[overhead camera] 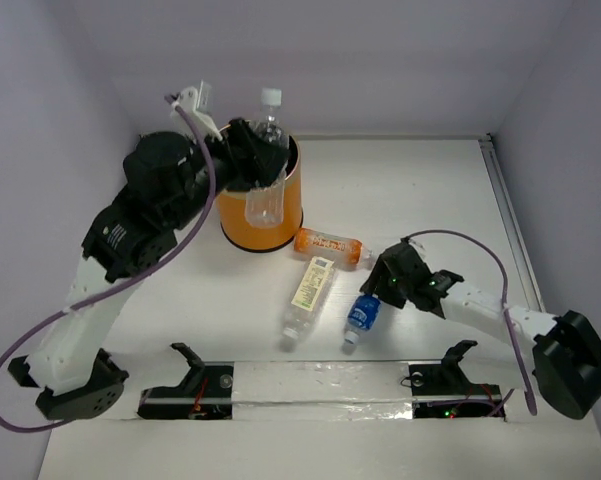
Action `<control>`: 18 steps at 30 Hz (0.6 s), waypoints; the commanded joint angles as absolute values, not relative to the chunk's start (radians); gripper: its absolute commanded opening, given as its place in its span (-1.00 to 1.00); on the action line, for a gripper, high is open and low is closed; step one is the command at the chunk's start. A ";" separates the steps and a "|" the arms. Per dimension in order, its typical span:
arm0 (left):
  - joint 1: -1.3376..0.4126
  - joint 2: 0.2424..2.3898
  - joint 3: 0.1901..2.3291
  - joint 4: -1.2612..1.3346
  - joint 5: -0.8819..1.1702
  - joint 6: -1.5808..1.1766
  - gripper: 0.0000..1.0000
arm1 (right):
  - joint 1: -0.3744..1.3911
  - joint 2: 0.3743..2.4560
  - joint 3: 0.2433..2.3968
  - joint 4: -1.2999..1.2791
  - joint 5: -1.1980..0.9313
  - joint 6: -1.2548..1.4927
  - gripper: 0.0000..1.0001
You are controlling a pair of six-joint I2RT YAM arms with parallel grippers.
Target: Put the plastic bottles in the bin
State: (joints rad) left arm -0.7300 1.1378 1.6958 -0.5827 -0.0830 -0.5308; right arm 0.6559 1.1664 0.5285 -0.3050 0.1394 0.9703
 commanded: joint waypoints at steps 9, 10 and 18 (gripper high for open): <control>-0.372 1.469 1.862 -0.375 -0.034 -0.416 -0.12 | 0.658 0.735 0.563 -0.509 0.222 0.971 -0.07; -0.361 1.482 1.850 -0.359 -0.037 -0.410 -0.11 | 0.658 0.709 0.584 -0.520 0.225 0.969 -0.07; -0.327 1.509 1.767 -0.270 -0.028 -0.393 0.44 | 0.658 0.796 0.920 -0.552 0.250 0.823 -0.07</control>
State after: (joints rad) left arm -0.3290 1.5620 1.7496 -0.3946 -0.0540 -0.4107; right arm 0.6559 0.7399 0.7574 -0.5777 0.2146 0.9142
